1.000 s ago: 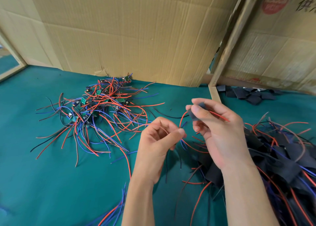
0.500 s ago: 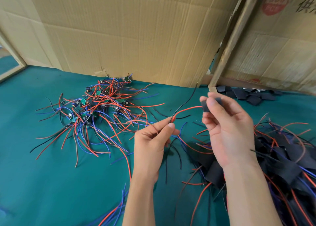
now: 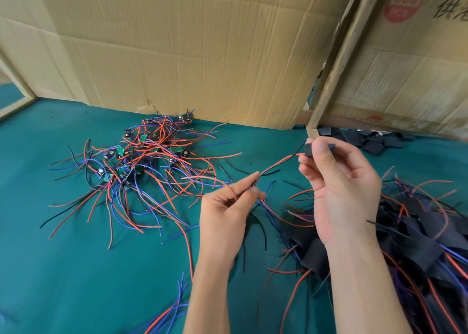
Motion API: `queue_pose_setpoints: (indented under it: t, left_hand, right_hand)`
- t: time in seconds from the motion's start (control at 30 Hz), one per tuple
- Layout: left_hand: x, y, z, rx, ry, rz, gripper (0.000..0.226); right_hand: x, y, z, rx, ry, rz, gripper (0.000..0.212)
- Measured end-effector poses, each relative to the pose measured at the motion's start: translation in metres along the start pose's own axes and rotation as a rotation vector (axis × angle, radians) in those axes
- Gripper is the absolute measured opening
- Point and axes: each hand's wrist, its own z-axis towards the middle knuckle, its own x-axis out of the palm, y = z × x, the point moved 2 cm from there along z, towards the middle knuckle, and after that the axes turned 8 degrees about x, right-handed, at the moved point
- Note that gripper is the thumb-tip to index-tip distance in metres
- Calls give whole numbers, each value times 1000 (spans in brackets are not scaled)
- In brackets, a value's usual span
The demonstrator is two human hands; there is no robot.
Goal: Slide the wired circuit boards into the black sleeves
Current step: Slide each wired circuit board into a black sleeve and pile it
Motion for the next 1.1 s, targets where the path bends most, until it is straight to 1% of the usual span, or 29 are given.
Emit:
queue_pose_setpoints:
  t: [0.27, 0.43, 0.57, 0.7, 0.8, 1.1]
  left_hand:
    - [0, 1, 0, 0, -28, 74, 24]
    - [0, -4, -1, 21, -39, 138, 26]
    - [1, -5, -1, 14, -60, 141, 37]
    - [2, -6, -1, 18, -70, 161, 30]
    - [2, -6, -1, 33, -69, 164, 31]
    - [1, -5, -1, 88, -62, 226, 39]
  right_hand:
    - [-1, 1, 1, -31, -33, 19, 19]
    - [-3, 2, 2, -39, -32, -6, 22]
    - [-5, 2, 3, -62, -39, -69, 26]
    - [-7, 1, 4, -73, -51, -116, 27]
    - [-8, 0, 5, -76, -58, -131, 26]
    - [-13, -3, 8, -88, -100, -192, 11]
